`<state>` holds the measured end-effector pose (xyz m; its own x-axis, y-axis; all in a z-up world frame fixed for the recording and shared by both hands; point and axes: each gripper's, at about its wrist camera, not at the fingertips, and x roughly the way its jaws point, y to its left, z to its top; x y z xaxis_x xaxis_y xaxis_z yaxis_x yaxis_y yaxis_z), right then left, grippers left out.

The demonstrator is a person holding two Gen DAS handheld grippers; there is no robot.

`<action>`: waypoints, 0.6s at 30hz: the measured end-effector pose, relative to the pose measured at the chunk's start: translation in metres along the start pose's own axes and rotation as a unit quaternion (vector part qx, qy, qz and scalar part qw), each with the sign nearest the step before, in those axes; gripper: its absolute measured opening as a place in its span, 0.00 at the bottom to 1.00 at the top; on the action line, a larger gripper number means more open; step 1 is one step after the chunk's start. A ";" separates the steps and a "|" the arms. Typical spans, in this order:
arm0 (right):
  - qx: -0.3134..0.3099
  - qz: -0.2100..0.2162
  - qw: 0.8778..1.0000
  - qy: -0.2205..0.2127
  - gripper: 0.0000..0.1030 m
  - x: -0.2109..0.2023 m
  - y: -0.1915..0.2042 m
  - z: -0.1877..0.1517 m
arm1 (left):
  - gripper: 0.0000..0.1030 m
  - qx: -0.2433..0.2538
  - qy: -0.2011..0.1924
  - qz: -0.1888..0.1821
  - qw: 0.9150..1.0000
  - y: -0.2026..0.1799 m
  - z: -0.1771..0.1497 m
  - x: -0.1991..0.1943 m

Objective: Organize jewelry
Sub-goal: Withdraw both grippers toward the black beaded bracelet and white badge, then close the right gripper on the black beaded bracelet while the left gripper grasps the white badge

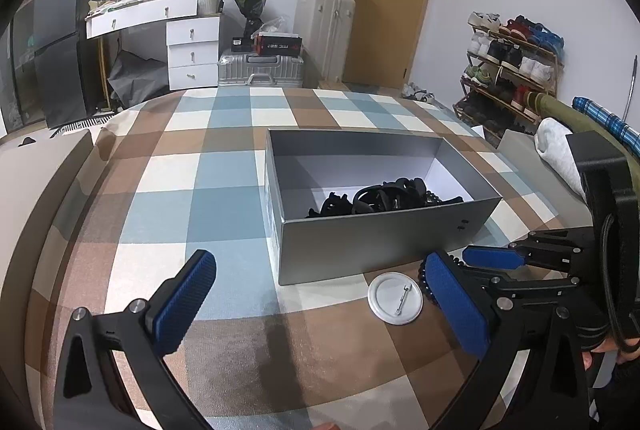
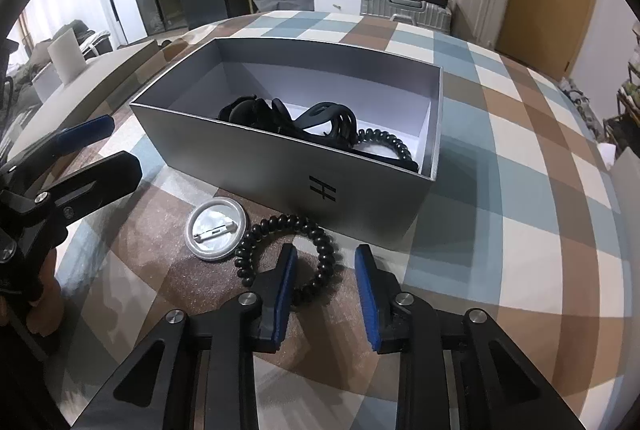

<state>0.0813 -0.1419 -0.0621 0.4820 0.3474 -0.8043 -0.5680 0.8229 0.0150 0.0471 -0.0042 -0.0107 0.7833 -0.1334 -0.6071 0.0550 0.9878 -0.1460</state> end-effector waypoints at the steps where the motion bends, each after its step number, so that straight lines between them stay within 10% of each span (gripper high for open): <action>1: -0.004 -0.004 1.000 -0.001 0.22 0.000 0.001 0.000 | 0.99 0.000 0.000 0.000 1.000 0.000 0.000 0.000; 4: -0.011 -0.001 1.000 -0.001 0.09 0.000 0.006 0.000 | 0.99 -0.002 0.002 0.000 1.000 0.001 0.000 0.001; 18: 0.017 0.019 0.997 -0.067 0.08 -0.032 -0.008 -0.015 | 0.99 0.025 0.026 -0.013 0.999 -0.011 -0.002 0.005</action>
<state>0.0607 -0.1658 -0.0456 0.5464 0.4346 -0.7159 -0.5668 0.8212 0.0659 0.0494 -0.0156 -0.0141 0.7484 -0.1615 -0.6433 0.1063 0.9866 -0.1239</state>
